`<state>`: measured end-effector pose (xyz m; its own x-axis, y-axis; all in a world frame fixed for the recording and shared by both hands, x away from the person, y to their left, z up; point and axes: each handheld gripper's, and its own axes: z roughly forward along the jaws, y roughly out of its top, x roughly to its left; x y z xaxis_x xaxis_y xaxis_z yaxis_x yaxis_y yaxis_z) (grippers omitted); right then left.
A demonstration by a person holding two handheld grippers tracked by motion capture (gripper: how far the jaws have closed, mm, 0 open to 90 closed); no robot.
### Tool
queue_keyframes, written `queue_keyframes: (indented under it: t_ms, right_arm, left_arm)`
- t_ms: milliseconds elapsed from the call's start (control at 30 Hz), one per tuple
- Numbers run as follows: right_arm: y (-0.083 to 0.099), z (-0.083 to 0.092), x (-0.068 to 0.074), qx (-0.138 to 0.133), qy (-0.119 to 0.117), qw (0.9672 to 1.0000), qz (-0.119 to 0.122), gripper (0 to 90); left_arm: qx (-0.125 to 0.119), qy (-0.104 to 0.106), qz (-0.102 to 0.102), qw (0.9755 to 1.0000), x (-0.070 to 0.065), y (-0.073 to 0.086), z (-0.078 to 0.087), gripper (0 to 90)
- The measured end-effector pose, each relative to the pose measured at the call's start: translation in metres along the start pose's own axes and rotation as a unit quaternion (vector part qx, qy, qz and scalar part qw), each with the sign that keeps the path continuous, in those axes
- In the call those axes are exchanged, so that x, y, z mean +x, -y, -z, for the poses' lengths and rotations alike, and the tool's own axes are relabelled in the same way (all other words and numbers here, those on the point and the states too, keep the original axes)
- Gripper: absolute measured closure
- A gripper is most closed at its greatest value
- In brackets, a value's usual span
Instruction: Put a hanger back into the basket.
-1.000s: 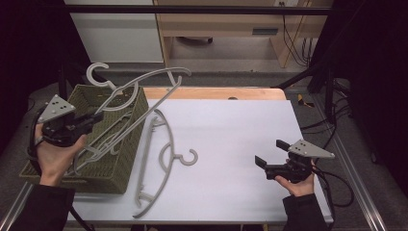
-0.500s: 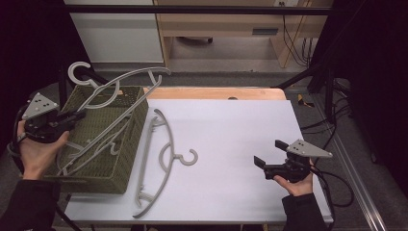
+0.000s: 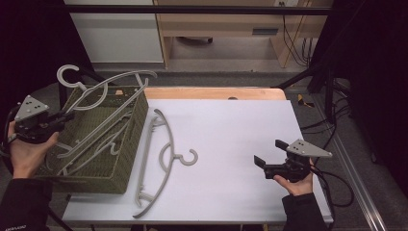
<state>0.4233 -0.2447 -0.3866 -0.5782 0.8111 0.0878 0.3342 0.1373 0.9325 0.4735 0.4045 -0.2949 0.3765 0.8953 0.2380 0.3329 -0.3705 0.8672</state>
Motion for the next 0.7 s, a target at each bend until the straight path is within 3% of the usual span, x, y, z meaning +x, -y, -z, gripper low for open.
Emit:
queue_keyframes:
  t_ms: [267, 700]
  right_arm:
    - [0.0, -0.001, 0.0, 0.001, 0.002, 1.0, -0.001, 2.4]
    - [0.001, -0.002, -0.001, 0.006, 0.004, 1.0, 0.003, 2.4]
  left_arm:
    - [-0.001, -0.004, -0.011, 0.9999, 0.013, 0.012, 0.002, 81.9]
    - [0.011, -0.033, -0.021, 0.9992, 0.032, 0.032, 0.001, 81.9]
